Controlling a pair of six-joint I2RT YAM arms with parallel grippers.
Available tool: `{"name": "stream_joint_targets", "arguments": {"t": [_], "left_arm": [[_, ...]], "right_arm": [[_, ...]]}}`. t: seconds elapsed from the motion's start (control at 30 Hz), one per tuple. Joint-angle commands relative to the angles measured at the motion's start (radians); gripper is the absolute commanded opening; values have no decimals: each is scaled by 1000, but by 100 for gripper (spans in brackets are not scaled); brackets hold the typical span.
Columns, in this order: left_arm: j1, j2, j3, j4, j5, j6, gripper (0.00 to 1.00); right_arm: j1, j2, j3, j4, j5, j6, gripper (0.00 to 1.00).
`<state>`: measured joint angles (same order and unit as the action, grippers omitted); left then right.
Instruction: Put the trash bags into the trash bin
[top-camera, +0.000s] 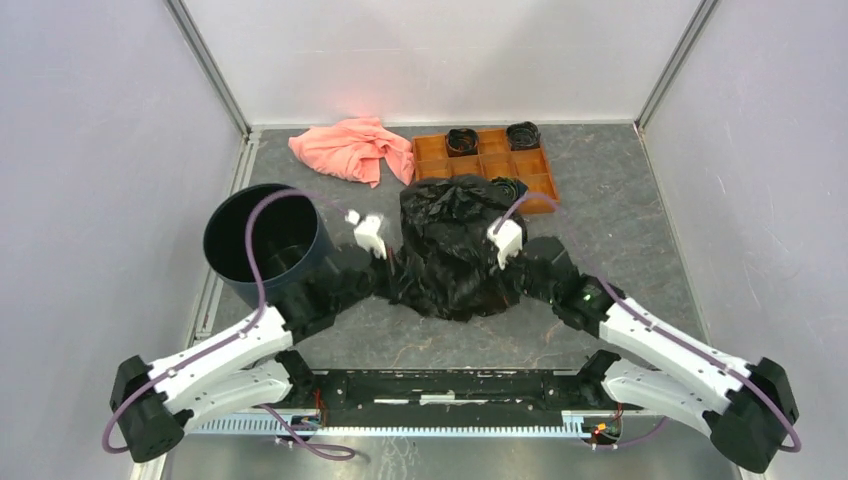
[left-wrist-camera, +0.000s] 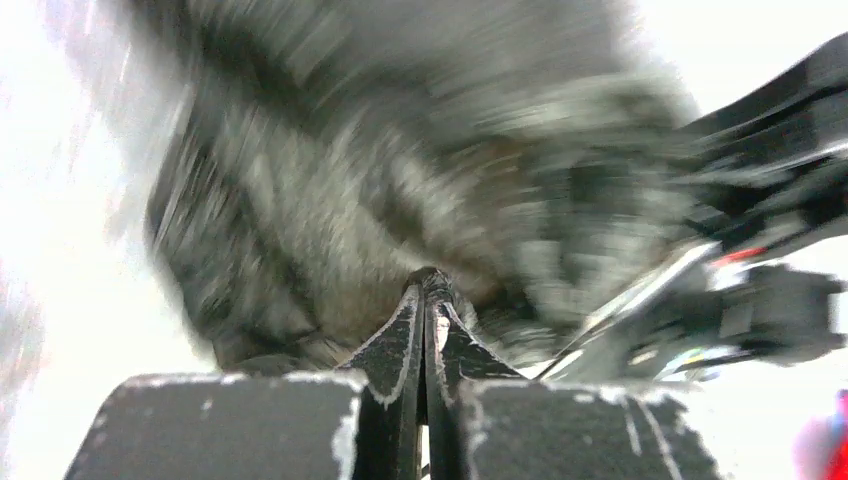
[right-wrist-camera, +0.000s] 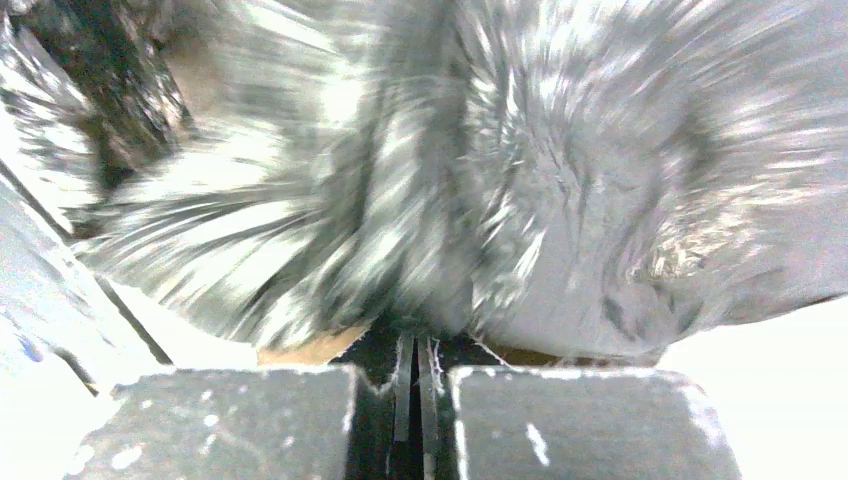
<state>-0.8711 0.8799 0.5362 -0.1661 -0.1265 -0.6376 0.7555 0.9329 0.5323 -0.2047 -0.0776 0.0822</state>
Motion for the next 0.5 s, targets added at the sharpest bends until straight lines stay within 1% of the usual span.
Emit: {"name": "stream_joint_targets", "arguments": {"t": [0.0, 0.03, 0.07, 0.1, 0.17, 0.2, 0.27, 0.33, 0.37, 0.4, 0.43, 0.47], "left_arm": [[-2, -26, 474, 69, 83, 128, 2], [-2, -8, 551, 51, 109, 153, 2], [-2, 2, 600, 43, 121, 170, 2], [-2, 0, 626, 43, 106, 170, 2], [-2, -16, 607, 41, 39, 151, 2], [-2, -28, 567, 37, -1, 137, 2], [-2, -52, 455, -7, -80, 72, 2], [-2, -82, 320, -33, -92, 20, 2], [-2, -104, 240, -53, -90, -1, 2], [-2, -133, 215, -84, -88, -20, 2], [-2, -164, 195, -123, -88, -32, 2], [-2, -199, 196, -161, -92, -40, 2]], "right_arm": [[3, -62, 415, 42, 15, -47, 1], [4, -57, 484, 26, 12, -56, 1], [3, -59, 552, 20, 7, -61, 1], [4, -65, 582, 29, 9, -63, 1], [3, -97, 561, 71, 38, -68, 1], [3, -115, 521, 97, 67, -67, 1], [4, -128, 417, 93, 149, -48, 1], [4, -121, 287, 65, 161, 11, 1], [3, -116, 185, 63, 124, 43, 1], [3, -112, 121, 68, 66, 58, 1], [3, -107, 80, 72, 13, 66, 1], [4, -107, 63, 64, -7, 69, 1]]}}
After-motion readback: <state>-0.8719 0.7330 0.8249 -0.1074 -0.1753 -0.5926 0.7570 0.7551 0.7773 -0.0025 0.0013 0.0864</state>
